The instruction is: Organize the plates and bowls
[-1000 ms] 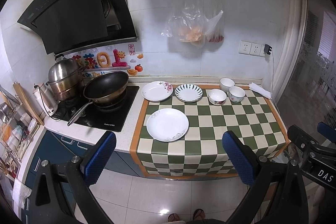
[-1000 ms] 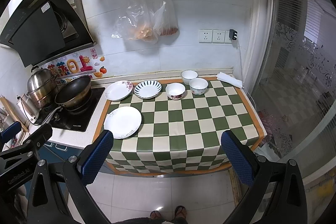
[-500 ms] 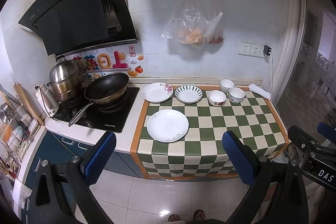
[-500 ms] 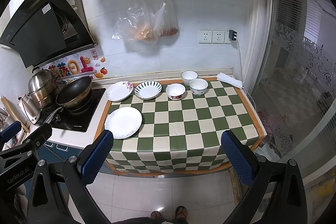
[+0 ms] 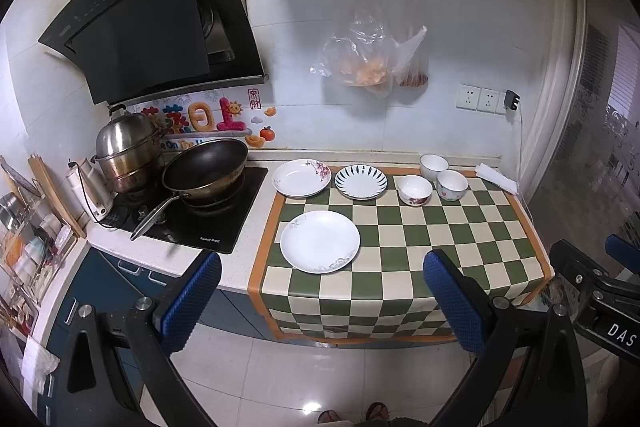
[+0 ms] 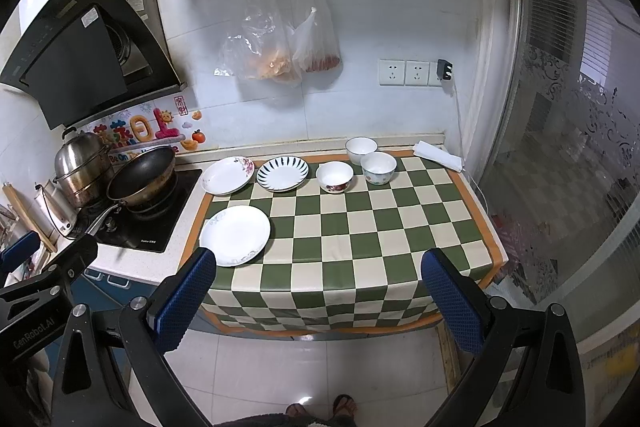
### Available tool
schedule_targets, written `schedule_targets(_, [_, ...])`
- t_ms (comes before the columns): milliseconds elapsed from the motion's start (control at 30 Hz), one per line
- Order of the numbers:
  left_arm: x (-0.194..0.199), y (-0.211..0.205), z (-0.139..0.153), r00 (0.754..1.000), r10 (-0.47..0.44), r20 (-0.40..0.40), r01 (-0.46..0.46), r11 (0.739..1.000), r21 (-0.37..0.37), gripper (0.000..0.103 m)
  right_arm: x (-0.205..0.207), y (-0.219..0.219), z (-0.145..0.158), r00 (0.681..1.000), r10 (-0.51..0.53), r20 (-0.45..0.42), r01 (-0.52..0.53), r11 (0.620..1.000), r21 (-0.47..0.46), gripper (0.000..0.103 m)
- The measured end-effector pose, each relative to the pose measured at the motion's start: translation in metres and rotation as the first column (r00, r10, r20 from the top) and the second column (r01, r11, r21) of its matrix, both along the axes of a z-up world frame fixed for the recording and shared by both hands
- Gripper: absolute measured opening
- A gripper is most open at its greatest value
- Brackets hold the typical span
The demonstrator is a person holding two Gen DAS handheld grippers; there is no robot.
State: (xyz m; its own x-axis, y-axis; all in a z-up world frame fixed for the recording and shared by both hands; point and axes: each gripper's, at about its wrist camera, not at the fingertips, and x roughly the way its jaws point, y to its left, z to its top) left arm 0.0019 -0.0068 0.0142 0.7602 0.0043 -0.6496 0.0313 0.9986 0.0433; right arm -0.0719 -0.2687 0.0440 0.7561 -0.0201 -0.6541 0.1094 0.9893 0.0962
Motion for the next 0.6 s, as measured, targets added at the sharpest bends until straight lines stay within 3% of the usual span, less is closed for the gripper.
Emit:
schedule_targets(300, [0.003,-0.008,0.02,1.0,0.023,-0.007,-0.023,1.0,-0.001,0.103,0.017,-0.011,0.005,1.0,0.028,-0.015,-0.028,1.0,0.009,0.103])
schedule_targets(467, [0.026,-0.016,-0.009,0.997,0.068,-0.02,-0.068,0.998,-0.001,0.103,0.041,-0.028,-0.01,0.998,0.054,-0.036,-0.052,0.997,0.052,0.103])
schedule_targets(600, [0.056,-0.016,-0.036,0.989,0.136,-0.049,-0.136,0.991,0.018,0.103,0.076,-0.043,-0.045,0.991,0.122,-0.059,-0.113,0.985,0.13,0.103])
